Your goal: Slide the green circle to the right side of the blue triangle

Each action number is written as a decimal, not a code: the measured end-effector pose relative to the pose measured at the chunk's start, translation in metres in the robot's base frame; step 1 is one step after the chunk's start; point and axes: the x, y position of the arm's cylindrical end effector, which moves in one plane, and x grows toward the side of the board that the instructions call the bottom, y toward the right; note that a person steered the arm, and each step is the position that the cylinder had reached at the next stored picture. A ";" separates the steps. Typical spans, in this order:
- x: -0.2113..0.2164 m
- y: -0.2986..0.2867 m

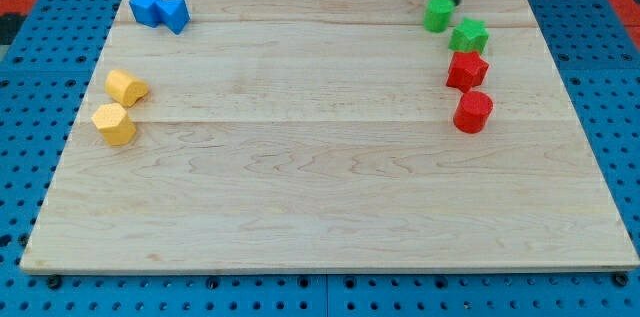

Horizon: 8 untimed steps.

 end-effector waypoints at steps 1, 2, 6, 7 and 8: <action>0.026 0.008; 0.043 0.031; 0.024 -0.227; -0.006 -0.195; -0.003 -0.254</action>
